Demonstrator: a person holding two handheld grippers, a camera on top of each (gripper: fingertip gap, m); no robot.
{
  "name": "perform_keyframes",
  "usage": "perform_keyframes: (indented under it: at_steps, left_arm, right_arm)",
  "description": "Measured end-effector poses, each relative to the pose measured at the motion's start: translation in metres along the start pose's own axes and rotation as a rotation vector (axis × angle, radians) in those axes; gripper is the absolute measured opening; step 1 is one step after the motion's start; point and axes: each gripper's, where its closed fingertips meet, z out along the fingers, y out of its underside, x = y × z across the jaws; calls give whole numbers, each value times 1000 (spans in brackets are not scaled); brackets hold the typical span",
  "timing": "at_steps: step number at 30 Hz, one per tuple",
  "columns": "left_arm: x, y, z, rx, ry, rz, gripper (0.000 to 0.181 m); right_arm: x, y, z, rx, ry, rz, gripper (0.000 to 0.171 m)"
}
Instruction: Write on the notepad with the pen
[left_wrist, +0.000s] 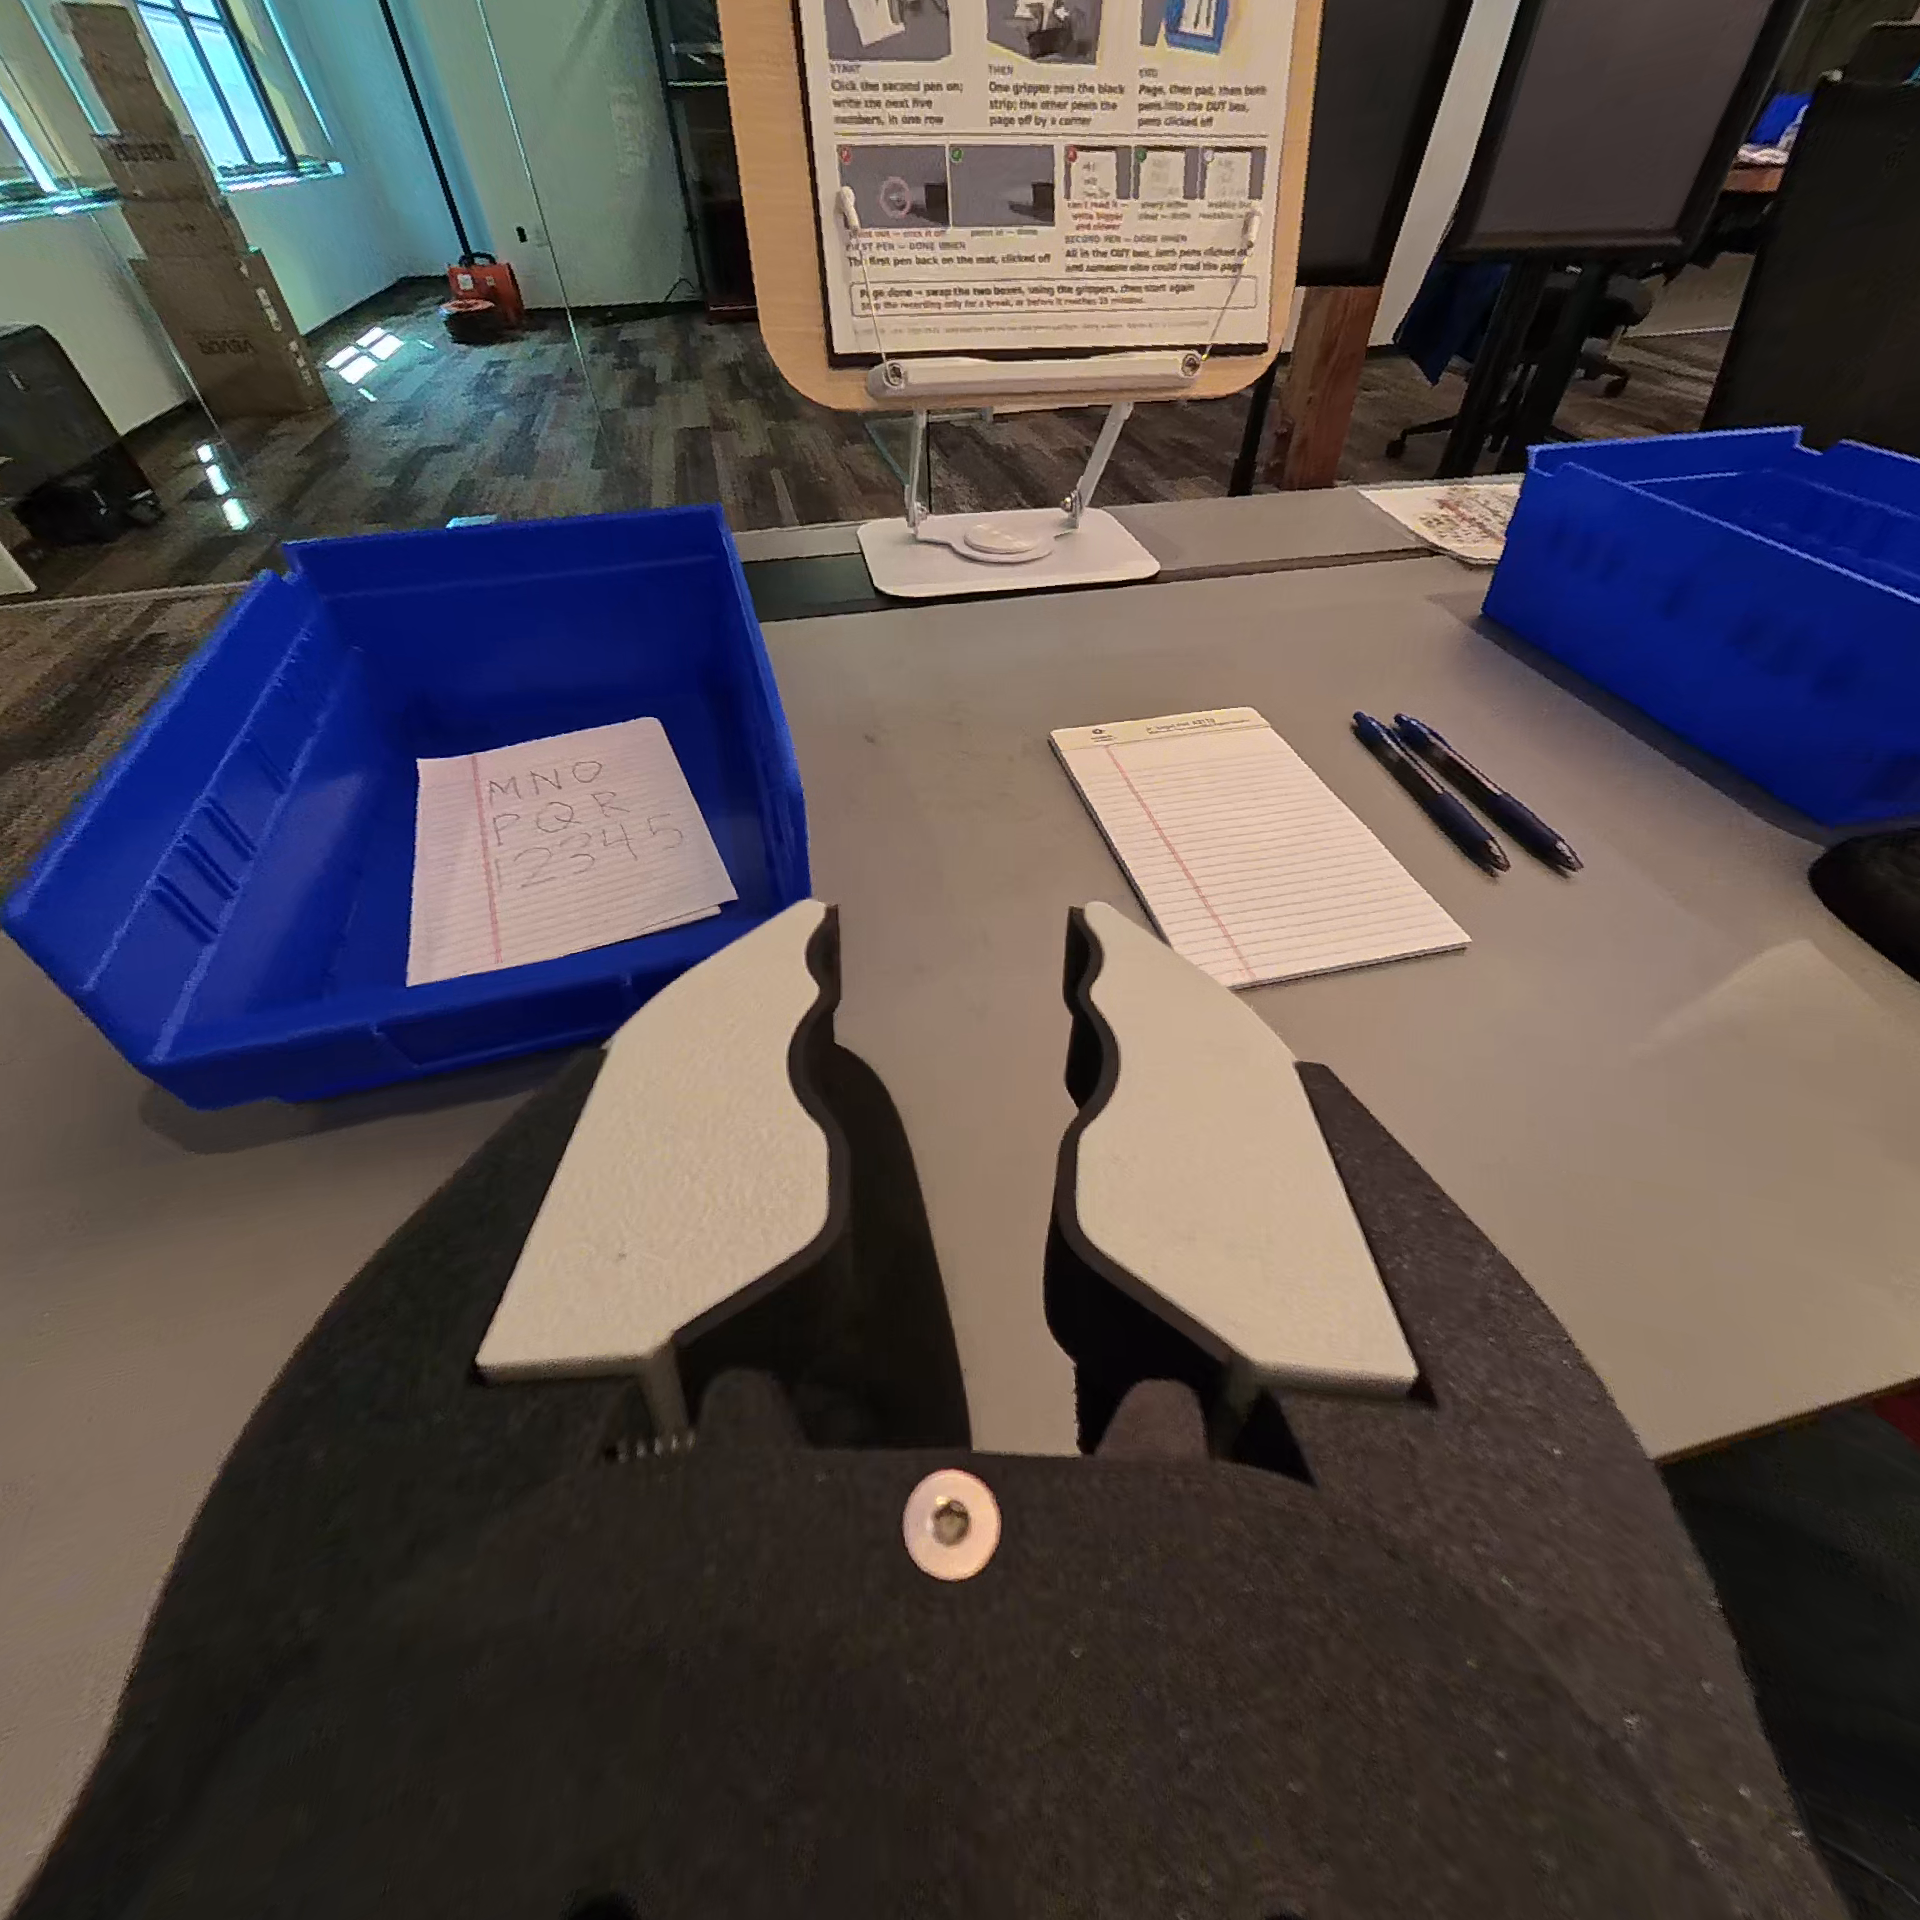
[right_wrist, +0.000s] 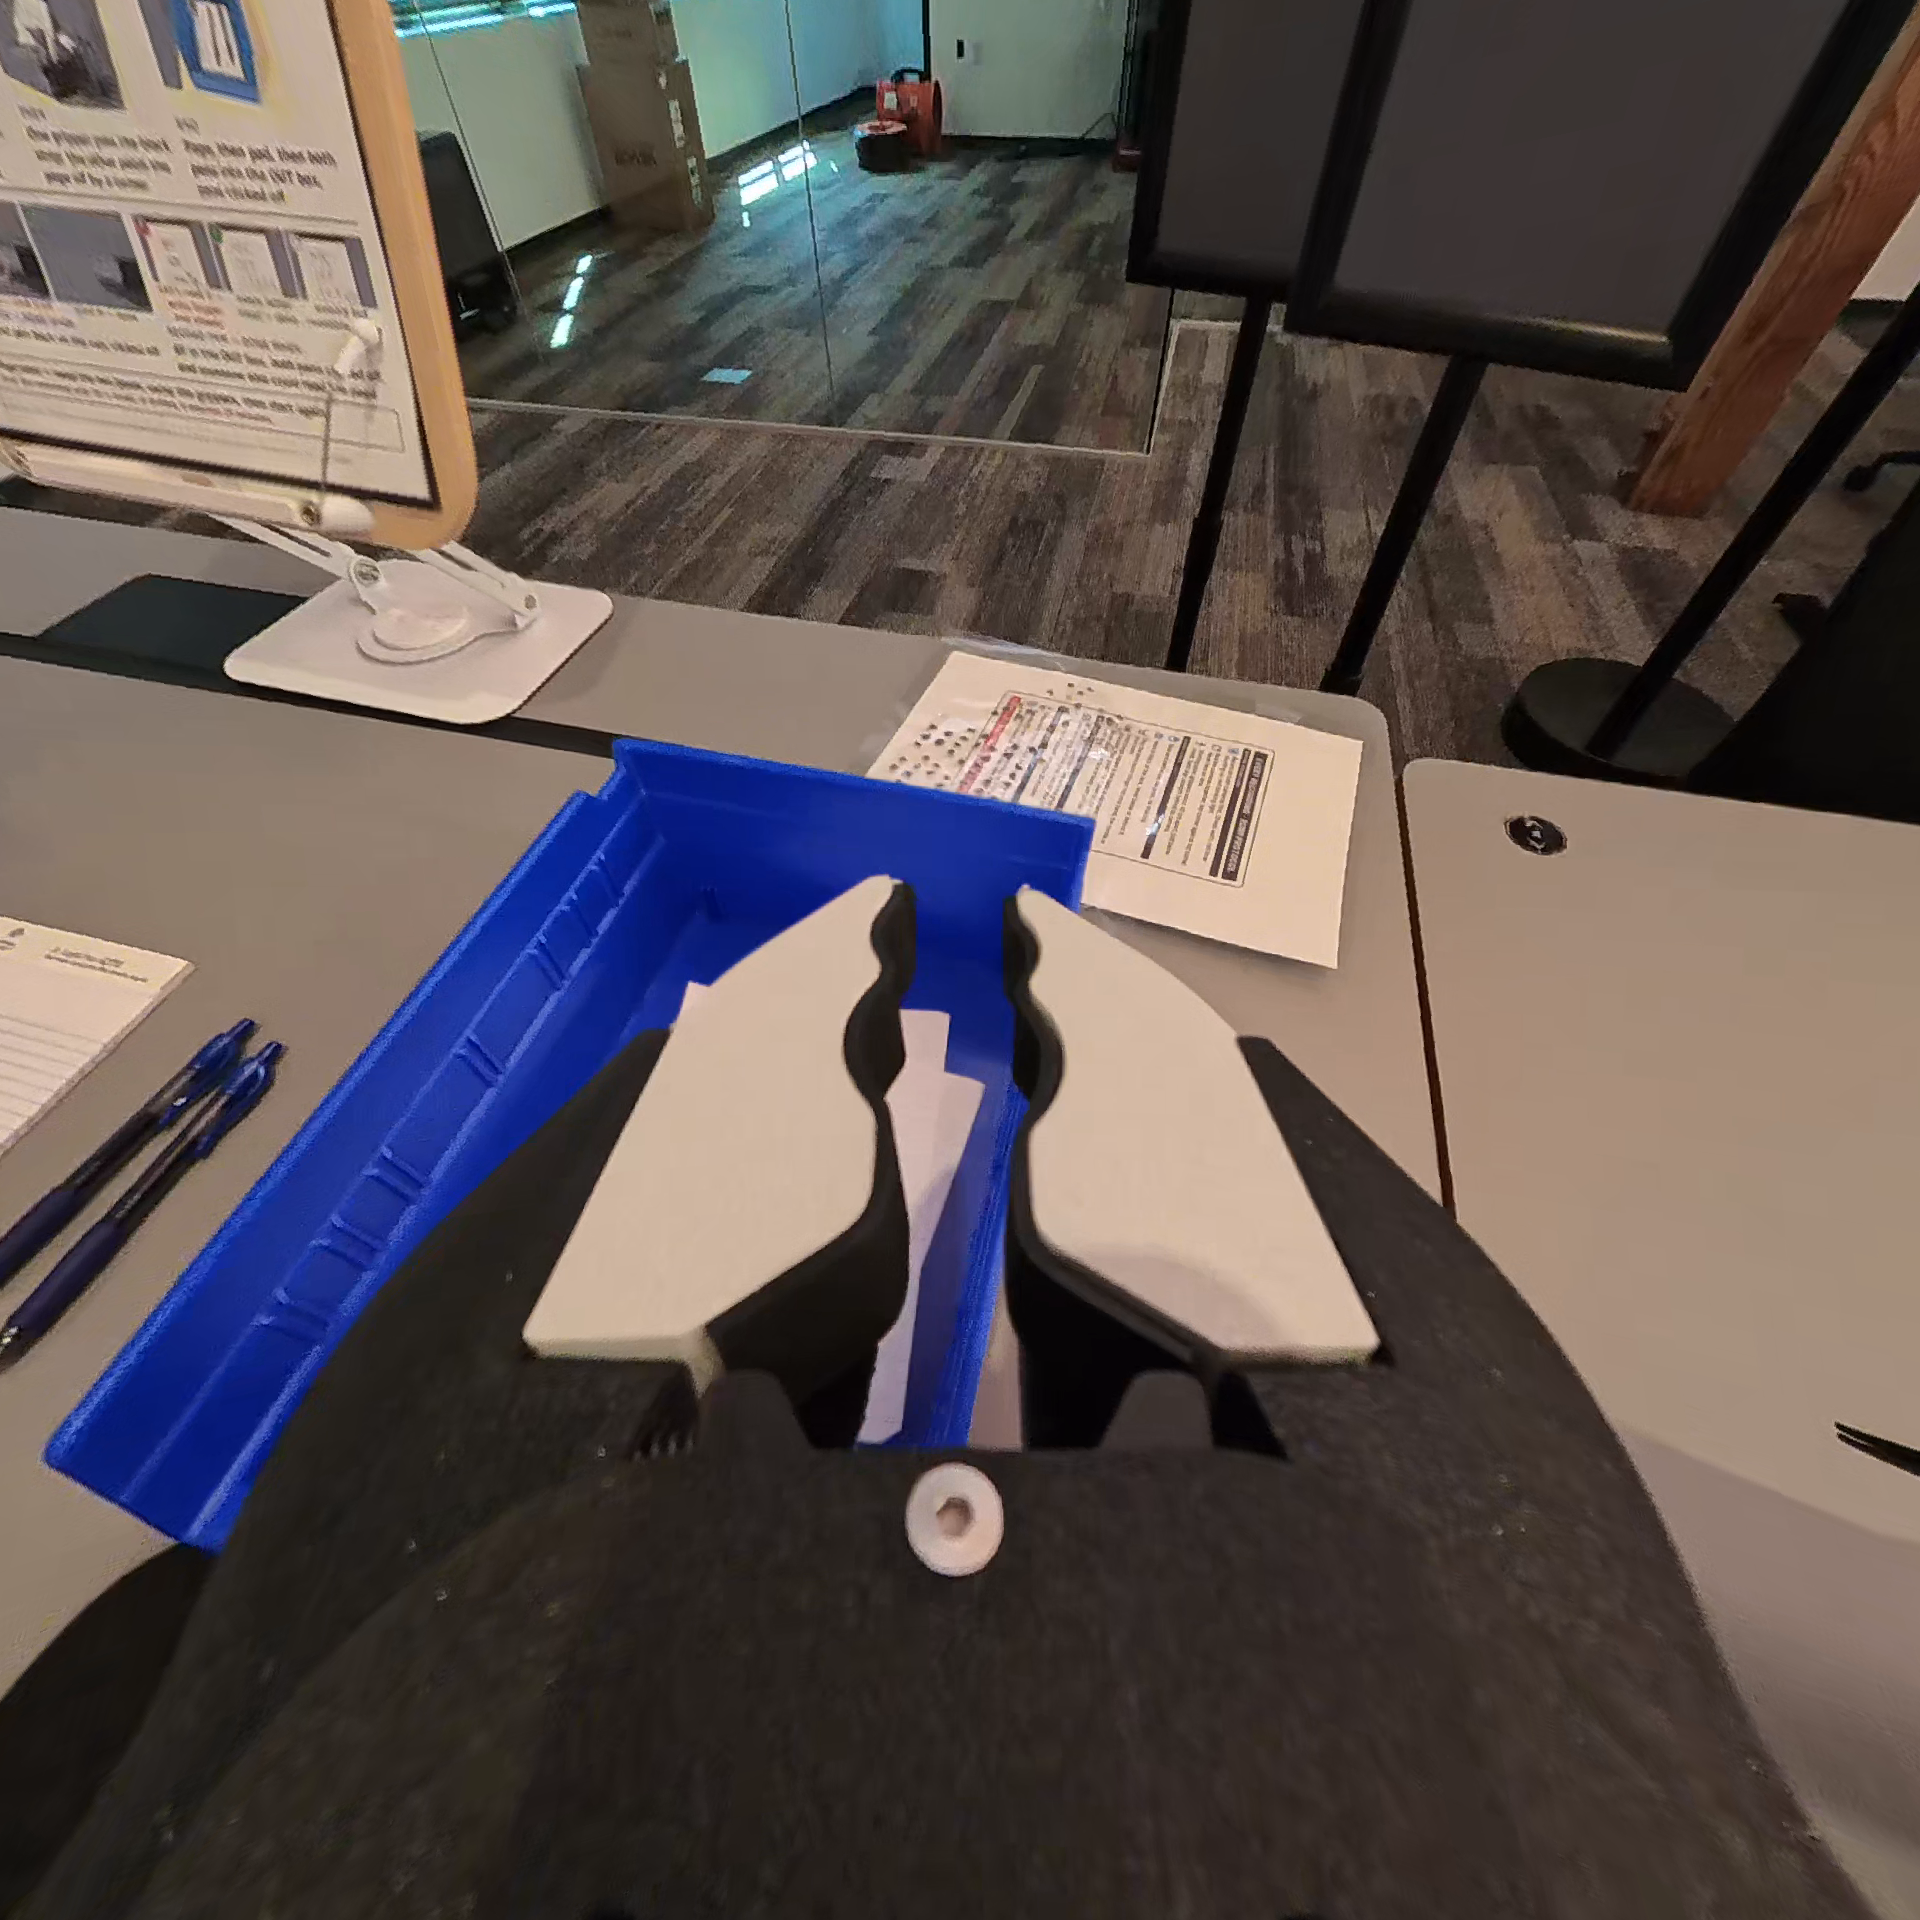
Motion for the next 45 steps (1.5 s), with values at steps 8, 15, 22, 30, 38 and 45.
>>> perform_keyframes:
  at_steps: [8, 15, 22, 30, 38, 45]
  left_arm:
    - [-25, 3, 1, -21, -72, -18, 41]
    - [-46, 6, 3, -58, -139, -23, 41]
    - [-61, 7, 16, -67, -172, -46, 42]
    - [-67, 7, 38, -99, -194, -35, 43]
    - [-66, 25, 49, -149, -198, -31, 43]
    - [-68, 37, 55, -174, -187, -36, 43]
  right_arm:
    - [-16, -19, -10, 27, -23, 42, 14]
    - [-30, -19, -13, 22, -8, 51, 18]
    - [-18, -9, -6, 47, -11, 38, 20]
    - [6, 9, 3, 87, -29, 155, 23]
    - [-6, 15, 30, 28, -60, 123, 25]
    - [-14, 10, 39, 39, -56, 87, 25]
